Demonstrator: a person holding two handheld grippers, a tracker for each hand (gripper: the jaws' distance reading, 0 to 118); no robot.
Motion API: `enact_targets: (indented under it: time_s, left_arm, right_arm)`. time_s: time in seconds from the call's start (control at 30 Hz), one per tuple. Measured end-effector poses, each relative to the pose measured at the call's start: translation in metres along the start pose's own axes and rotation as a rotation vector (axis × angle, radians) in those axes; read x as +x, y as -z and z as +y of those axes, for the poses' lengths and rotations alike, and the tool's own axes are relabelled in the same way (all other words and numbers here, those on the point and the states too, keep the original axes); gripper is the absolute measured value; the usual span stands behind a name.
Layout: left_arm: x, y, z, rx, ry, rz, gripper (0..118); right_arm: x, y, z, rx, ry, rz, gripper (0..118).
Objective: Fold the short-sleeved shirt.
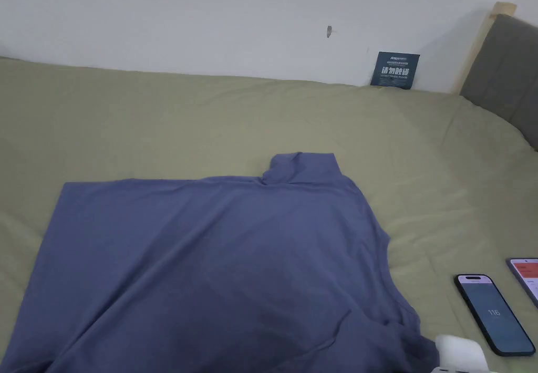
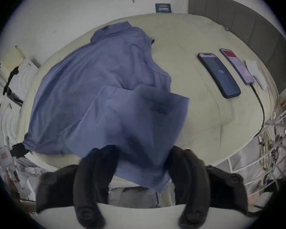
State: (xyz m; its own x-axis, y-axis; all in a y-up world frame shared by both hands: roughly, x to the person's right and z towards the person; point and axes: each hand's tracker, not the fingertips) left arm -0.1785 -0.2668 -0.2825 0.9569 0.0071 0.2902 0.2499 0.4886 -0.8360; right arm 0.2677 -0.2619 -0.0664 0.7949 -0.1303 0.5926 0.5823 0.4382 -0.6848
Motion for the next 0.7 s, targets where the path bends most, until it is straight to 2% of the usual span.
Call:
enact_targets:
  time_s: [0.03,0.07,0.13,0.23,0.43,0.5,0.7]
  left_arm:
    - [0.001,-0.001,0.000,0.004,0.002,-0.001,7]
    - [0.002,-0.004,0.000,0.016,0.003,-0.004,7]
    - [0.000,-0.009,0.001,0.040,-0.006,-0.017,7]
    - [-0.003,-0.017,0.005,0.051,-0.009,-0.033,7]
    - [-0.002,-0.031,0.015,0.098,0.021,-0.034,7]
    - [-0.002,-0.033,0.025,0.098,0.038,-0.046,7]
    - [-0.003,-0.037,0.073,0.097,0.144,-0.063,7]
  right_arm:
    - [-0.003,0.000,-0.001,0.002,-0.017,-0.017,9]
    - [-0.006,-0.002,-0.002,0.013,-0.031,-0.039,6]
    - [-0.007,-0.011,-0.004,0.043,-0.019,-0.029,6]
    - [-0.011,-0.027,-0.001,0.071,-0.064,-0.056,6]
    - [-0.013,-0.059,0.014,0.162,-0.097,-0.038,6]
    - [-0.015,-0.062,0.026,0.207,-0.136,-0.052,6]
    - [-0.023,-0.064,0.076,0.253,-0.169,-0.045,6]
